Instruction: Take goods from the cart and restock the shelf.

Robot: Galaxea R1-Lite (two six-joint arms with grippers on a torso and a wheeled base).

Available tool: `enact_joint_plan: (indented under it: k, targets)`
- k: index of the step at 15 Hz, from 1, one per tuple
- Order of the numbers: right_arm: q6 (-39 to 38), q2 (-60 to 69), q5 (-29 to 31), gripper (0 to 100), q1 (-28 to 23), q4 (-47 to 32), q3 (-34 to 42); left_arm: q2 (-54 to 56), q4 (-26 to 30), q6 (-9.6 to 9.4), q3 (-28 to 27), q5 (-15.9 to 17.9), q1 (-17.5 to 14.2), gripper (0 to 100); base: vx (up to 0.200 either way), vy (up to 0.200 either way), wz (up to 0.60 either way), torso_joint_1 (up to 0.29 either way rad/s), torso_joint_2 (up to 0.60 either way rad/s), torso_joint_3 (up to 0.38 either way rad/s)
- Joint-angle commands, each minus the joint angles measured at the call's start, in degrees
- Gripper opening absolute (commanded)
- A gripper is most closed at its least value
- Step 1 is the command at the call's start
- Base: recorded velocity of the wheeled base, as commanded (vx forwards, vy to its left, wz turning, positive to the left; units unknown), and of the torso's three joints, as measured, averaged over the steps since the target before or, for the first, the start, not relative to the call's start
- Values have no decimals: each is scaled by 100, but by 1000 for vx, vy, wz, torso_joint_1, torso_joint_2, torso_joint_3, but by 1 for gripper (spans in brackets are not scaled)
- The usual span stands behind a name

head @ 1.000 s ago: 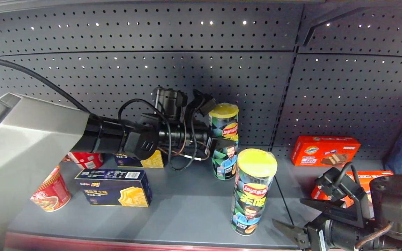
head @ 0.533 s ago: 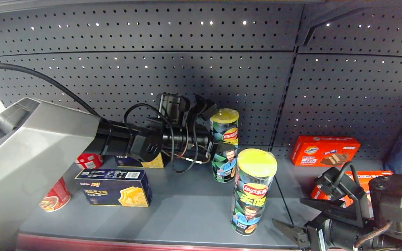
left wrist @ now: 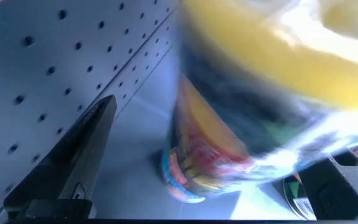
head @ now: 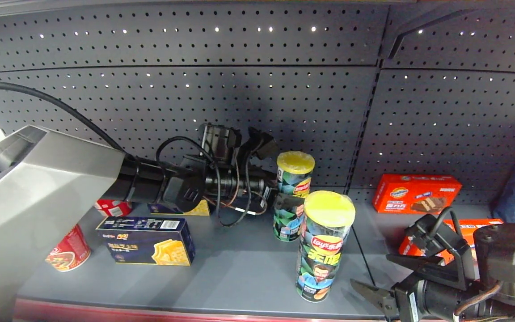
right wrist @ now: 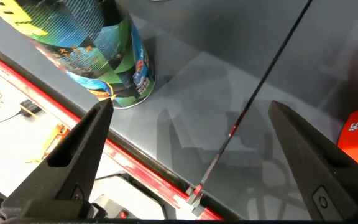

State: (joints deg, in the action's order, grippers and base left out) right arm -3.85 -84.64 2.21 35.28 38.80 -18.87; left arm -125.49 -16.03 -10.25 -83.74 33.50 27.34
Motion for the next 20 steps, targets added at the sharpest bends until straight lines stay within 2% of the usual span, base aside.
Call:
enact_joint_plan:
  k: [1, 2, 3, 4, 6, 8, 10, 12, 14, 16, 20]
  targets:
    - [7, -9, -1, 100, 5, 5, -73, 675, -14, -3, 683, -116, -10, 100, 0, 0, 0, 0, 0, 0]
    - [7, -26, 8, 100, 5, 5, -117, 1062, -40, -73, 1211, -142, -62, 100, 0, 0, 0, 0, 0, 0]
    - [7, -26, 8, 100, 5, 5, -134, 1185, -49, -109, 1395, -151, -80, 100, 0, 0, 0, 0, 0, 0]
    - [7, -44, 17, 100, -4, 5, -143, 1519, -49, -267, 1887, -230, -124, 100, 0, 0, 0, 0, 0, 0]
    - [7, -105, 34, 100, -4, 5, -143, 2011, -49, -302, 2485, -634, -177, 100, 0, 0, 0, 0, 0, 0]
    - [16, -193, 43, 100, -47, -4, -178, 2345, -14, -302, 2775, -951, -168, 100, 0, 0, 0, 0, 0, 0]
    - [25, -299, 140, 100, -83, -31, -275, 2644, 3, -293, 2933, -1258, -133, 100, 0, 0, 0, 0, 0, 0]
    - [16, -562, 535, 100, -197, -57, -512, 2740, -14, -276, 2933, -1495, -124, 100, 0, 0, 0, 0, 0, 0]
    - [16, -782, 658, 100, -329, -75, -697, 2890, -5, -328, 2898, -2181, -159, 100, 0, 0, 0, 0, 0, 0]
    - [16, -826, 676, 100, -285, -83, -679, 2907, -58, -311, 2784, -2559, -186, 100, 0, 0, 0, 0, 0, 0]
    - [34, -677, 702, 100, -127, -83, -521, 3048, -14, -319, 2775, -2577, -194, 100, 0, 0, 0, 0, 0, 0]
